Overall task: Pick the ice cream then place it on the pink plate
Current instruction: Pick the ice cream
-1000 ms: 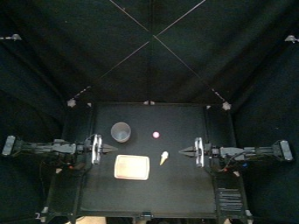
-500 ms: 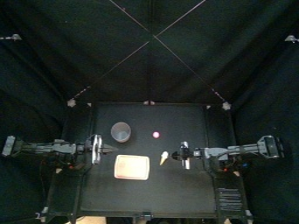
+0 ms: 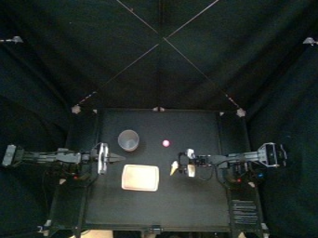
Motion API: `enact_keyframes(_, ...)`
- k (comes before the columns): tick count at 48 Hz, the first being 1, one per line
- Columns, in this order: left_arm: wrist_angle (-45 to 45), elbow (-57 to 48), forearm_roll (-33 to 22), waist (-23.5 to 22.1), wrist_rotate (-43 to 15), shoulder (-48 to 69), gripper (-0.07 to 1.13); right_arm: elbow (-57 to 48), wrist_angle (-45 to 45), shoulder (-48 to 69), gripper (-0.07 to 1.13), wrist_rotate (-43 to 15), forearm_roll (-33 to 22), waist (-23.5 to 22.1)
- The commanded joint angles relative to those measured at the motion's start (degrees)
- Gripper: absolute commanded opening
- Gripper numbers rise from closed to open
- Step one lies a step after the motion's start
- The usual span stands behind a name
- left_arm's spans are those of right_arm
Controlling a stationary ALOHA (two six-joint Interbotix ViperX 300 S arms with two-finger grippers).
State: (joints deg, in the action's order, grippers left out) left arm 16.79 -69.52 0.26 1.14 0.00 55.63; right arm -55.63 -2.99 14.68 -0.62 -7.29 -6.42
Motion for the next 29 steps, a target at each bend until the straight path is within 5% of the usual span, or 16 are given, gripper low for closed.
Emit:
enact_keyframes(1,0.26,0.62,0.09,0.35,-0.18,-0.18,-0.04,1.67,-2.02,-1.67,1.04,-0.09,-0.88,-0.97)
enact_keyframes(29,0.18,0.44,0.09,0.44,-0.18,-0.18,-0.04,7.47,-2.9,-12.66,1.03,-0.18,-1.14,0.26)
